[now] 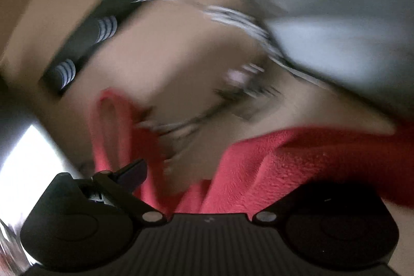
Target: Fold clothes
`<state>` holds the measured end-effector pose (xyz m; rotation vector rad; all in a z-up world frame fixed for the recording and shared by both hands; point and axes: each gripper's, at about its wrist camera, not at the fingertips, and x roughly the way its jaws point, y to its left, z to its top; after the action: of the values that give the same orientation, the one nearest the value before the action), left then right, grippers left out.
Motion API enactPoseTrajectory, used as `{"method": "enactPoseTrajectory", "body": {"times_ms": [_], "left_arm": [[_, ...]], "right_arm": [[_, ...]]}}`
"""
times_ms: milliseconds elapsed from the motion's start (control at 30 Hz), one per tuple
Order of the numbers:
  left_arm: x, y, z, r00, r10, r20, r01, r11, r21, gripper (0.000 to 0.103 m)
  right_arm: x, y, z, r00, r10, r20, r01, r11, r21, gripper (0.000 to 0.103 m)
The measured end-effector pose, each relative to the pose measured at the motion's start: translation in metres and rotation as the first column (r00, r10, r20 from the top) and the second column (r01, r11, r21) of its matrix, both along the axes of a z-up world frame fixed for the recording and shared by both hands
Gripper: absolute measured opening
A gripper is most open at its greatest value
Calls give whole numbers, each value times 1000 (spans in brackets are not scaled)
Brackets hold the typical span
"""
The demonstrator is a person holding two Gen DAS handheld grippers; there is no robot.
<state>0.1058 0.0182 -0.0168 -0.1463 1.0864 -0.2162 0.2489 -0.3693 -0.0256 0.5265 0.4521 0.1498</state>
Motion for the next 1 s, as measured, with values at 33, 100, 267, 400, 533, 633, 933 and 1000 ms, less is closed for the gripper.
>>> {"method": "enactPoseTrajectory", "body": {"times_ms": [33,100,267,400,533,633,933,1000], "left_arm": [[-1,5,4,1000,20,12,-20,999,-26,103],[-3,17,13,998,56,42,-54,997,-46,103],[-9,45,26,988,123,95,-117,991,-67,103],[-8,58,21,987,140,84,-132,987,-96,103],[-5,64,15,989,127,80,-114,982,-148,103],[-4,68,11,990,117,78,-101,977,-187,103],[43,75,4,993,88,82,-51,926,-374,103],[65,73,-2,993,94,68,-59,915,-399,103]], "right_arm": [[-3,18,13,998,51,28,-49,996,-79,103],[-5,64,33,984,171,44,-156,958,-242,103],[15,195,23,845,503,-179,-532,761,-371,103],[1,258,-2,789,563,-247,-588,573,-570,103],[-4,253,4,793,549,-263,-584,565,-583,103],[-16,232,17,808,528,-261,-569,588,-575,103],[-68,136,30,917,277,-286,-398,649,-648,103],[-78,119,27,932,202,-302,-357,668,-653,103]]}}
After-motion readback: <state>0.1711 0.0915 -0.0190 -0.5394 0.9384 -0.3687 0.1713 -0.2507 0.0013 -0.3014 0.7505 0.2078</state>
